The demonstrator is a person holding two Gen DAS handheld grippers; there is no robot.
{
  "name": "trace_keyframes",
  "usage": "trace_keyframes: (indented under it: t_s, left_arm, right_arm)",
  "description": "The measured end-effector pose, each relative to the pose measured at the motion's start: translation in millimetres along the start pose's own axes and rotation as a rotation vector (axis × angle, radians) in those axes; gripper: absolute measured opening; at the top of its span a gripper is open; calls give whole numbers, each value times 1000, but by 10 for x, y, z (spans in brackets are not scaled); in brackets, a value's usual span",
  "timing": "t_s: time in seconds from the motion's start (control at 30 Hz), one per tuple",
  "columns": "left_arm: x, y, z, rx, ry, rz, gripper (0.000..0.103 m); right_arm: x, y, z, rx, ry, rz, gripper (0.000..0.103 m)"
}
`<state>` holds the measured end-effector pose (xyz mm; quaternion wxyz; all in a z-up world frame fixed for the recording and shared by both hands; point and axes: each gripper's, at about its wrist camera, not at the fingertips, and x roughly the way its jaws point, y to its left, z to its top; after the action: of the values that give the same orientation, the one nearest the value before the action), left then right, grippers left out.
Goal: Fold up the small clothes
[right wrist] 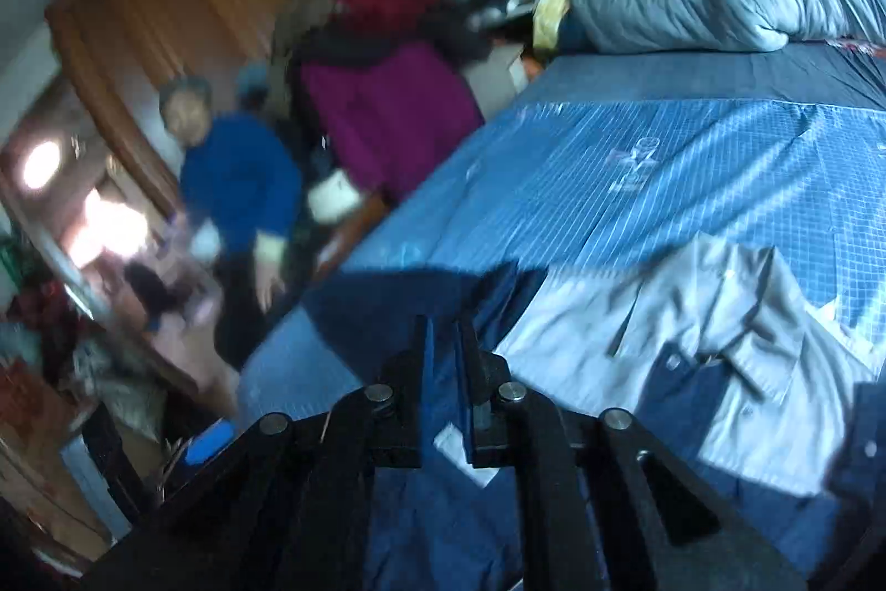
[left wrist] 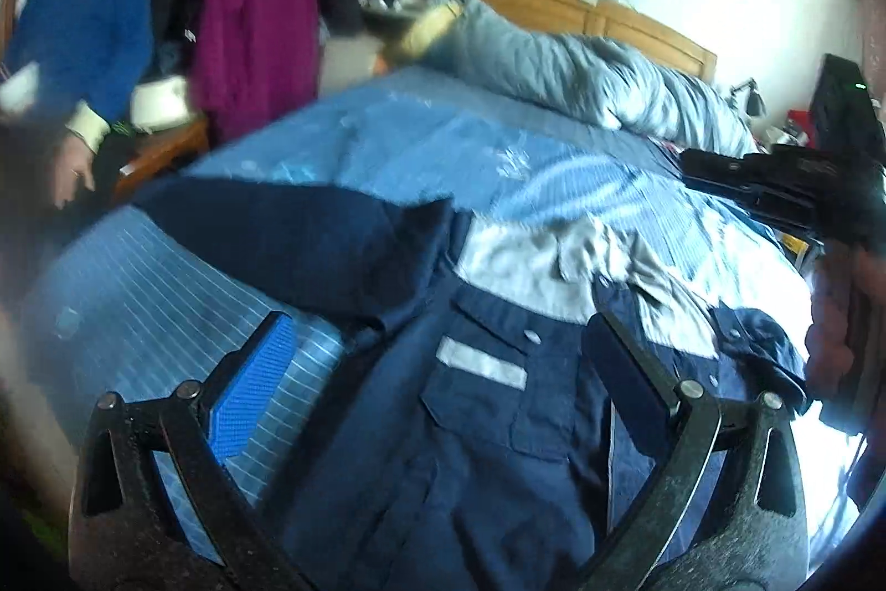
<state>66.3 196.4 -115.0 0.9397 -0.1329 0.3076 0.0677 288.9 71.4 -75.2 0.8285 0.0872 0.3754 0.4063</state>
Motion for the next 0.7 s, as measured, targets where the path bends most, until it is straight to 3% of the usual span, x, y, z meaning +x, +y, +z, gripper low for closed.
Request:
trace_keyframes:
  t_s: [0.07,0.13,0.27,0.3,0.37,0.57,0.7]
  left_arm:
    - [114,-26,-76,11,13,-16,103]
    - [219,-23,-195,1,40,-28,103]
    - [410,-2,-398,-23,103,-42,103]
    - [438,-10,-434,-18,110,-39,103]
    - [481,-15,-491,-18,123,-36,103]
    - [588,-24,-561,-6,148,-31,103]
    - [636,3,-580,-6,162,-29,103]
  right_arm:
    - [-190,-84,-181,-73,12,-72,37]
    - [-422,-312,-452,-138,27,-198,55]
    - [-851,-1392,-992,-134,163,-557,56]
    - [-910,-1598,-1110,-146,204,-612,56]
    - [-942,-1842,-1267,-153,272,-656,56]
    - [-694,-1934,-1420,-298,333,-707,55]
    - [-472,-2020,-1497,-361,424,-757,53]
